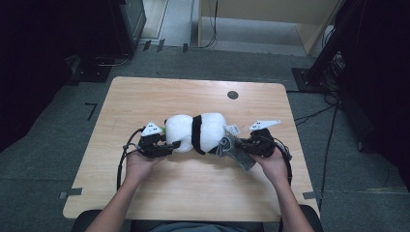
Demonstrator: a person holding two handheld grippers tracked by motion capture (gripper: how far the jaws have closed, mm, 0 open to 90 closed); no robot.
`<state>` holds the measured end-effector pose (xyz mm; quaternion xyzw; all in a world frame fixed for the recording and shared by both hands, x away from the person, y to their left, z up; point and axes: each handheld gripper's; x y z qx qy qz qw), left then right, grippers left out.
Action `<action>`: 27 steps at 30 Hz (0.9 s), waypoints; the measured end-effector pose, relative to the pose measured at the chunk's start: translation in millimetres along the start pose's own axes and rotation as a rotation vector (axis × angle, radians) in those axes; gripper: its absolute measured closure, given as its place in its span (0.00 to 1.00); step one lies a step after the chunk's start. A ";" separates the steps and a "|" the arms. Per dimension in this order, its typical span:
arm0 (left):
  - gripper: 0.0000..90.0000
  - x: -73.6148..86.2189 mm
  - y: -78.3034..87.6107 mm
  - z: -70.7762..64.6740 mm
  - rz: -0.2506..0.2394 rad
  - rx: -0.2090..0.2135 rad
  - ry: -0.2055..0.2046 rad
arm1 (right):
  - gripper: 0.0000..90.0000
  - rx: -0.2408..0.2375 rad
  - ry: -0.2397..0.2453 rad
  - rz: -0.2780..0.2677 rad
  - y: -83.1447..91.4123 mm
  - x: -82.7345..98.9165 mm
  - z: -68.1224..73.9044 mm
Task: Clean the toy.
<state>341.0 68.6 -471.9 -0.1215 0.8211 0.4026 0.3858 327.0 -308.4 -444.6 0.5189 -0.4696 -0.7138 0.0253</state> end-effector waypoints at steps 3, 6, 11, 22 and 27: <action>0.50 0.6 0.0 0.4 -0.001 0.001 -0.001 | 0.88 0.022 -0.017 -0.012 3.5 2.2 -4.9; 0.49 1.0 -0.2 0.4 -0.004 0.001 -0.003 | 0.88 0.038 -0.046 -0.039 7.7 3.1 -9.4; 0.48 1.3 -0.1 0.2 -0.005 -0.004 -0.005 | 0.88 0.070 -0.039 -0.027 5.5 -2.2 -12.0; 0.42 2.3 -0.2 2.8 -0.009 0.002 -0.017 | 0.88 0.182 -0.101 -0.084 21.0 -10.6 -38.8; 0.41 3.0 -0.8 3.6 -0.012 0.003 -0.025 | 0.88 0.193 -0.105 -0.131 21.3 -23.8 -41.1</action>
Point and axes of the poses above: each handheld gripper's, and its own axes: y roughly backward along the jaws, x roughly out of its underside, z roughly to its left, and after that the axes turned 13 degrees about y, right-handed
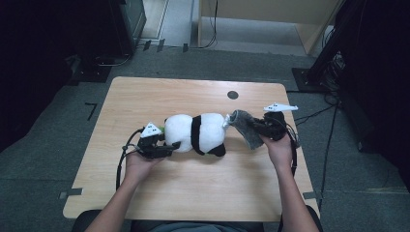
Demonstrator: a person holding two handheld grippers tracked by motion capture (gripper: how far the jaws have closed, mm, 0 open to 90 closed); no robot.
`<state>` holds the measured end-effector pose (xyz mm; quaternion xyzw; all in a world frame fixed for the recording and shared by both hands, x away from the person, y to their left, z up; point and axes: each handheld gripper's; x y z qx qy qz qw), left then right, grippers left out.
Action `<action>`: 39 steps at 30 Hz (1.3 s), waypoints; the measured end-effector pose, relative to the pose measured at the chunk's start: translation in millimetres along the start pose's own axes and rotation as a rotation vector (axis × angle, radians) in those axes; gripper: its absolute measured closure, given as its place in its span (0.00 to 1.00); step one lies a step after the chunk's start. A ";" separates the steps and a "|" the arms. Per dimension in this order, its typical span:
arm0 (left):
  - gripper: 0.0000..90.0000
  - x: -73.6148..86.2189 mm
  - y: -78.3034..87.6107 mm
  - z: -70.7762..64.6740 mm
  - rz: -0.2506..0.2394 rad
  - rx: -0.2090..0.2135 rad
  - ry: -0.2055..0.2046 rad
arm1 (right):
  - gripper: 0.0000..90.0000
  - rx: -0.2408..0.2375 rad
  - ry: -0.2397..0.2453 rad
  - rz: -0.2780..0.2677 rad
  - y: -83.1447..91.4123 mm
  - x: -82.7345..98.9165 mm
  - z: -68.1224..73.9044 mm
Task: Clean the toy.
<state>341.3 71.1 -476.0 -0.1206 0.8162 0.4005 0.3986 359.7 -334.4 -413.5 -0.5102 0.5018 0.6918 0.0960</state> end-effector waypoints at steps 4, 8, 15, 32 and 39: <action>0.40 0.3 -0.1 0.7 0.004 0.000 -0.004 | 0.87 -0.069 0.033 0.011 -16.6 -4.5 12.4; 0.39 0.5 -0.5 0.8 0.007 -0.003 -0.005 | 0.86 -0.128 0.054 0.035 -29.5 -3.4 20.5; 0.40 1.0 -1.7 0.8 0.007 0.000 -0.012 | 0.79 -0.214 0.046 0.054 -44.4 4.4 27.2; 0.27 -5.4 15.4 15.6 -0.024 0.027 -0.023 | 0.86 -0.153 0.045 0.059 -45.8 8.1 24.3; 0.28 -5.8 28.9 37.2 -0.062 0.009 -0.012 | 0.86 -0.139 0.044 0.059 -45.6 5.9 17.0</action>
Point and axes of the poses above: each handheld gripper's, and its own axes: y roughly backward along the jaws, x roughly out of its underside, z roughly to its left, and after that the axes turned 13 degrees about y, right-handed
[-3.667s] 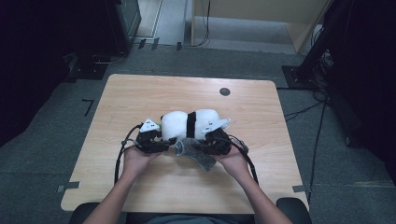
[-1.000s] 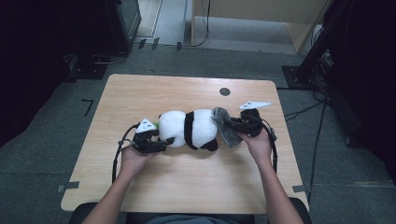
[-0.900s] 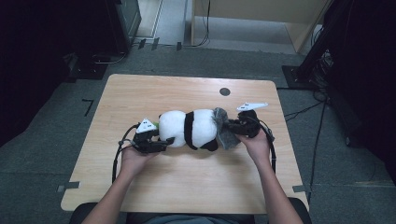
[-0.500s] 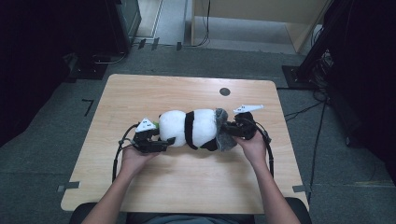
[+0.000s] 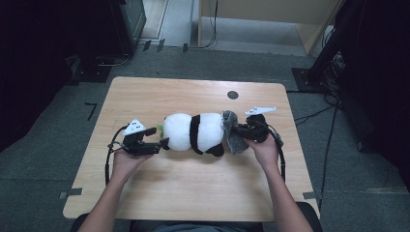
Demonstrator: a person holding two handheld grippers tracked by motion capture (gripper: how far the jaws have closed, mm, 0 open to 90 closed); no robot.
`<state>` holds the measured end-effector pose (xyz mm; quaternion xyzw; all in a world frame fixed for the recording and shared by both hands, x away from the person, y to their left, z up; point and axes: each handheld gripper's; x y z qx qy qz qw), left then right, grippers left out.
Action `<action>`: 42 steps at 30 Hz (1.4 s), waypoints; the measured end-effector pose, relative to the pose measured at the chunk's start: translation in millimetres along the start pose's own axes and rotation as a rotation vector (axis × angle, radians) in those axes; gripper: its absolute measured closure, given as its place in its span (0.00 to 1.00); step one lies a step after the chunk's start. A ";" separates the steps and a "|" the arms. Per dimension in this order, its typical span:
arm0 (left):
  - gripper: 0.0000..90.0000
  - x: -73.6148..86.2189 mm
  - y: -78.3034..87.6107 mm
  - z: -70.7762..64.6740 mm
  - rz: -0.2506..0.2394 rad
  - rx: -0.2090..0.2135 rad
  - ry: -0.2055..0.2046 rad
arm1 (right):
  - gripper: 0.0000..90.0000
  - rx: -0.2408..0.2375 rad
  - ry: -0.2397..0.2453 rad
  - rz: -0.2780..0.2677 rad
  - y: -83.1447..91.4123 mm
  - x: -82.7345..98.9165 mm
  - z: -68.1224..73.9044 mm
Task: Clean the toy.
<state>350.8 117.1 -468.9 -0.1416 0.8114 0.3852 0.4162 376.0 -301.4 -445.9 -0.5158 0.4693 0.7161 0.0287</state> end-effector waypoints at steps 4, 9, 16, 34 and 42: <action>0.28 -2.1 -5.0 11.9 0.025 -0.034 -0.019 | 0.86 0.002 -0.007 0.001 -0.8 -1.5 -3.4; 0.33 -8.4 -3.4 28.1 0.000 -0.038 0.006 | 0.86 0.013 -0.018 0.010 -0.1 -0.9 -7.3; 0.35 -14.9 -17.9 45.4 0.017 -0.003 0.039 | 0.86 0.002 -0.030 0.026 -3.6 -0.6 -12.1; 0.44 -4.3 -29.5 33.7 -0.016 0.133 -0.023 | 0.88 -0.105 0.013 0.027 -40.5 -14.5 -14.4; 0.39 -1.5 -31.7 32.2 -0.006 0.167 -0.027 | 0.89 -0.100 0.027 0.010 -48.2 -21.8 -15.3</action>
Point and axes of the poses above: each handheld gripper's, and its own axes: y roughly backward along the jaws, x roughly out of its underside, z roughly to its left, and after that the axes turned 13 degrees about y, right-handed
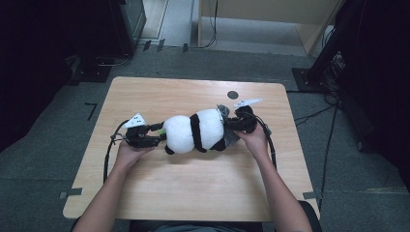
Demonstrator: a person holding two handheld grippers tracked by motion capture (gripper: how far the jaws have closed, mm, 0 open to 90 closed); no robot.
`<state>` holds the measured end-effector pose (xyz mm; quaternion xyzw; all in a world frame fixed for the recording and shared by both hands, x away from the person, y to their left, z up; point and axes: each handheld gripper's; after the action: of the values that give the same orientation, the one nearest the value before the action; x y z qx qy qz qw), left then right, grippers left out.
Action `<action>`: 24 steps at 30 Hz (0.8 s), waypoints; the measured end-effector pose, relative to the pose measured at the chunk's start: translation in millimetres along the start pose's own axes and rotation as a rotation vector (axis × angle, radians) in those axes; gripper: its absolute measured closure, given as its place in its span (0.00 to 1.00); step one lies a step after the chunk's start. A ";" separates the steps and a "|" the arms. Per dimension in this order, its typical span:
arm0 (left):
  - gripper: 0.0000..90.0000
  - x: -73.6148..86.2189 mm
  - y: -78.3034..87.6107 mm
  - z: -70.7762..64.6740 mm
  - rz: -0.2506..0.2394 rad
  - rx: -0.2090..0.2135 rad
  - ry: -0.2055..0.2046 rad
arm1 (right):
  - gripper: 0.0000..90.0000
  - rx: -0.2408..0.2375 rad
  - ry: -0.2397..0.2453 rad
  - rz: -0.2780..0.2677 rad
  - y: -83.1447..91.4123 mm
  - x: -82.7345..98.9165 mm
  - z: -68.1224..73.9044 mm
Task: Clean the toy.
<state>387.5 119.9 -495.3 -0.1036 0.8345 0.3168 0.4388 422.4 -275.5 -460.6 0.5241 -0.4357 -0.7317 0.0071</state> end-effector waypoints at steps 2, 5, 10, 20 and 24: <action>0.34 0.5 -1.0 -0.1 0.000 -0.010 -0.002 | 0.89 -0.002 0.006 -0.001 -2.5 -3.7 -1.4; 0.21 2.1 -2.3 1.7 0.003 -0.006 0.002 | 0.89 0.004 0.006 -0.014 -5.8 -5.9 -1.1; 0.18 3.1 -2.9 1.0 -0.002 0.025 -0.006 | 0.89 -0.001 -0.008 -0.026 -10.6 -5.4 -2.9; 0.16 8.2 -7.5 -9.5 0.006 0.123 -0.109 | 0.90 0.048 0.006 -0.002 -25.3 -20.6 1.2; 0.17 10.4 -11.5 -9.1 0.030 0.169 -0.095 | 0.90 0.042 -0.020 -0.020 -28.0 -19.2 -1.3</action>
<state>380.4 106.4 -504.9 -0.0385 0.8381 0.2562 0.4801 444.5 -250.0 -464.2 0.5209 -0.4460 -0.7277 -0.0156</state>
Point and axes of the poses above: each handheld gripper's, and its own axes: y roughly backward along the jaws, x roughly out of its underside, z roughly to its left, and after that the axes turned 13 degrees about y, right-handed
